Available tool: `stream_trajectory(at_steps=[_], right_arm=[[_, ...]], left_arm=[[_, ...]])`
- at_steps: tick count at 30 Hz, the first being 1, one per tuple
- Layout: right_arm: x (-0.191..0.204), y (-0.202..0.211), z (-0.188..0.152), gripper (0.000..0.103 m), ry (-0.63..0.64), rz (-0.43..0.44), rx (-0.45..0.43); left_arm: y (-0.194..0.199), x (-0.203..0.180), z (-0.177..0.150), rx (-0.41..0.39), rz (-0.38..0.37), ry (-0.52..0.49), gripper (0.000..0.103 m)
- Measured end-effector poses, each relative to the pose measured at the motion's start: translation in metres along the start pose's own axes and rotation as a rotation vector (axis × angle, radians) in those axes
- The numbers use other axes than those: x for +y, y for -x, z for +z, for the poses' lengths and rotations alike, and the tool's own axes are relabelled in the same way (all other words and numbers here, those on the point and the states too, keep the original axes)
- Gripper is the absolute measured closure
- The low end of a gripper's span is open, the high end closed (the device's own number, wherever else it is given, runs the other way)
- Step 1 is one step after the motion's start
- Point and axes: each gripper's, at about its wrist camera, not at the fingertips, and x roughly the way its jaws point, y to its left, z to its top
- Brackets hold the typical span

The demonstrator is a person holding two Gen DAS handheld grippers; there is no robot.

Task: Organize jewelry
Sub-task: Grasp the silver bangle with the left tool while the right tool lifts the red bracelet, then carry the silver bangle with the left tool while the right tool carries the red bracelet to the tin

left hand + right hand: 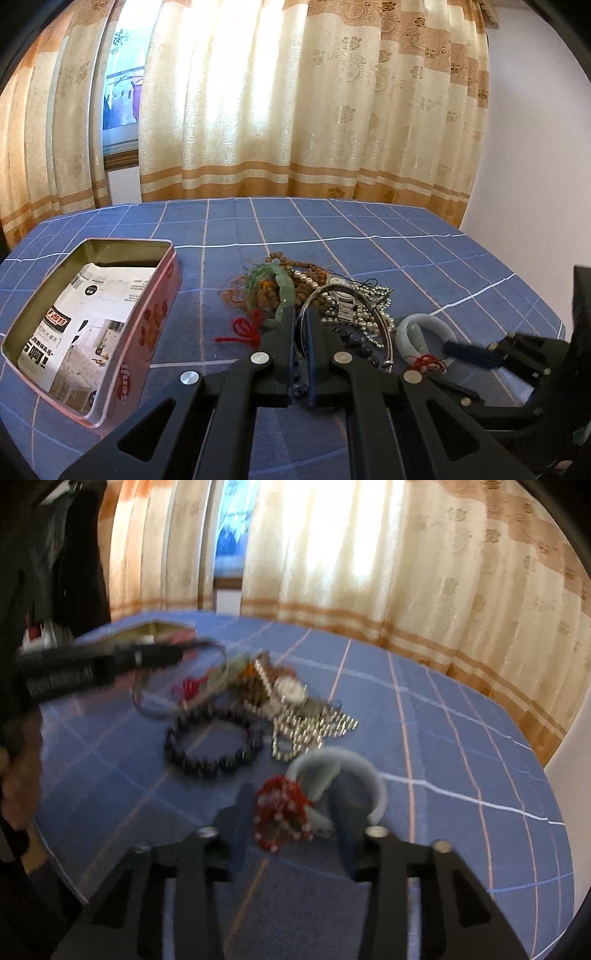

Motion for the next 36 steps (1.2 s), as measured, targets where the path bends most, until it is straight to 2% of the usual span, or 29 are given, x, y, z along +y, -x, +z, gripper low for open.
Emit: stream_trajectory(at_steps=[1,2,4,10,19,26,36], right_arm=[[0.001,0.002,-0.001,0.095,0.009,-0.014,-0.016],[0.001,0.004,-0.001,0.096,0.011,-0.019,-0.023],[-0.005,0.006,0.001,0.096,-0.014,0.006,-0.035],[-0.017,0.028,0.014,0.096,-0.041,-0.011,-0.105],[-0.016,0.052,0.048,0.097,-0.006,-0.017,-0.181],[-0.006,0.07,0.087,0.097,0.049,0.001,-0.262],[0.038,0.063,0.14,0.097,0.129,0.097,-0.34]], left_arm=[[0.0,0.0,0.0,0.0,-0.001,-0.001,0.098],[0.0,0.0,0.0,0.0,-0.002,-0.001,0.098],[0.001,0.0,0.0,0.001,-0.006,0.004,0.098],[0.006,0.002,0.004,-0.013,-0.007,0.007,0.098],[0.017,0.006,0.014,-0.043,-0.002,-0.003,0.098],[0.04,0.026,0.035,-0.106,0.048,-0.018,0.098],[0.058,0.089,0.057,-0.143,0.168,0.014,0.098]])
